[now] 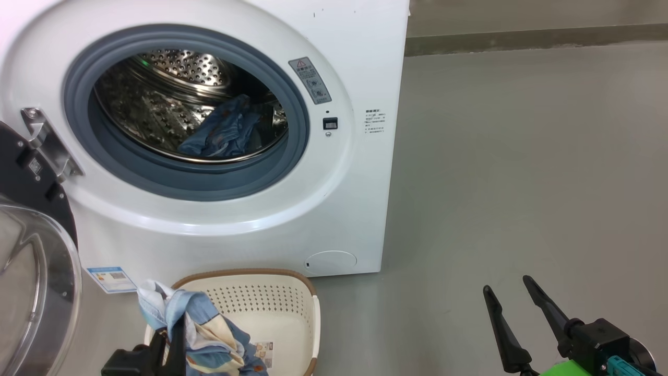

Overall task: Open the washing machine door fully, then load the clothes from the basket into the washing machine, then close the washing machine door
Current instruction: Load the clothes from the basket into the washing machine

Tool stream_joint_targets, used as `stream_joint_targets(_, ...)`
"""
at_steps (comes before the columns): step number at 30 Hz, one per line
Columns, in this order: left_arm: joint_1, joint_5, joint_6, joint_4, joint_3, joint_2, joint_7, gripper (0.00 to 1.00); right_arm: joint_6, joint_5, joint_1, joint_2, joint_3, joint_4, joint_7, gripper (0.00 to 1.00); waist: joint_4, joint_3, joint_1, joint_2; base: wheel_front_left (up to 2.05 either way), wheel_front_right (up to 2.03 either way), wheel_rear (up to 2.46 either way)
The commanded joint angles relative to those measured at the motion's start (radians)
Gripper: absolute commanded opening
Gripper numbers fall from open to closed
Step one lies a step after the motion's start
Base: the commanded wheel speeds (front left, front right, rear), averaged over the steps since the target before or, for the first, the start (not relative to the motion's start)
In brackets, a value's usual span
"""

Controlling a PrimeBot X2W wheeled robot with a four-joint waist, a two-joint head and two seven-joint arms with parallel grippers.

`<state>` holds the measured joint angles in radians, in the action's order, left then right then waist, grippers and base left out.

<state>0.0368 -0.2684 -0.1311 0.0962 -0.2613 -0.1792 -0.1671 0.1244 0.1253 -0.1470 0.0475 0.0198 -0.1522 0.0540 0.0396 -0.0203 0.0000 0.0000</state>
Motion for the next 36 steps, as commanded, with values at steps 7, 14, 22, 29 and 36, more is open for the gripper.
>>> stream_joint_targets(7, -0.033, -0.012, -0.014, -0.022, 0.036, -0.014, -0.003, 0.00, 0.006, -0.007, 0.013, 0.003, 0.026, -0.027, 0.004, 1.00, 0.000, 0.006, 0.0000, 0.0000, 0.00, 0.00, 0.00)
stream_joint_targets(14, -0.060, -0.025, -0.017, 0.006, 0.039, -0.005, -0.011, 0.00, 0.006, -0.007, 0.016, 0.003, 0.029, -0.032, 0.001, 1.00, 0.001, 0.016, 0.0000, 0.0000, 0.00, 0.00, 0.00)
stream_joint_targets(22, -0.185, -0.060, -0.005, 0.112, 0.049, 0.027, -0.026, 0.00, 0.006, -0.004, 0.046, 0.005, 0.046, -0.059, -0.002, 1.00, -0.014, 0.110, 0.0000, 0.0000, 0.00, 0.00, 0.00)
stream_joint_targets(29, -0.418, -0.084, 0.026, 0.295, 0.064, 0.043, -0.040, 0.00, 0.006, 0.013, 0.113, 0.036, 0.064, -0.083, 0.007, 1.00, -0.037, 0.257, 0.0000, 0.0000, 0.00, 0.00, 0.00)
stream_joint_targets(36, -0.704, -0.114, 0.079, 0.513, 0.084, 0.030, -0.021, 0.00, 0.006, 0.035, 0.200, 0.061, 0.087, -0.080, 0.034, 1.00, -0.079, 0.404, 0.0000, 0.0000, 0.00, 0.00, 0.00)
